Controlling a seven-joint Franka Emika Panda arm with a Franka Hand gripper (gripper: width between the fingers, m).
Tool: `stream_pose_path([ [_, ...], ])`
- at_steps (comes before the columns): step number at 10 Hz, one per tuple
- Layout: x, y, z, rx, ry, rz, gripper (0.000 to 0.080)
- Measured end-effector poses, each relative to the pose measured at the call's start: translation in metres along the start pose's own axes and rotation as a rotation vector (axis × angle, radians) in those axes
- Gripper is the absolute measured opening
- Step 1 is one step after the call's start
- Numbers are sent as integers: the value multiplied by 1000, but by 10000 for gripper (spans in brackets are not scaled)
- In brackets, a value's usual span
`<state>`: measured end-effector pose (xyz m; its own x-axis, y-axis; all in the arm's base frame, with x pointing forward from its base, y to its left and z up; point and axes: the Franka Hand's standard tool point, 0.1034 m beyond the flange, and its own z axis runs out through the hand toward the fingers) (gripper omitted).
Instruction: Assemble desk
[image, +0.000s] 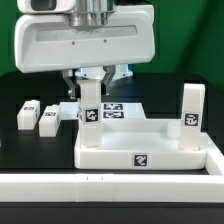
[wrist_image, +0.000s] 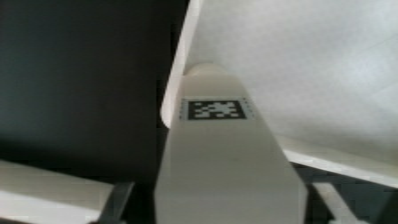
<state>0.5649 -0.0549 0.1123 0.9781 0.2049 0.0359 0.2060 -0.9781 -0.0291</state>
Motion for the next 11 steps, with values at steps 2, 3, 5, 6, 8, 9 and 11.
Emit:
stream_pose_path([
  [2,0,0,1,4,11,236,289],
  [3,0,0,1,3,14,341,290],
  [5,0,1,1,4,17,550,290],
  [6,0,1,1,5,20,656,290],
  [8,0,2,2,13,32,840,290],
  [9,0,2,2,16,33,927,290],
  [11,0,2,1,26,22,1087,290],
])
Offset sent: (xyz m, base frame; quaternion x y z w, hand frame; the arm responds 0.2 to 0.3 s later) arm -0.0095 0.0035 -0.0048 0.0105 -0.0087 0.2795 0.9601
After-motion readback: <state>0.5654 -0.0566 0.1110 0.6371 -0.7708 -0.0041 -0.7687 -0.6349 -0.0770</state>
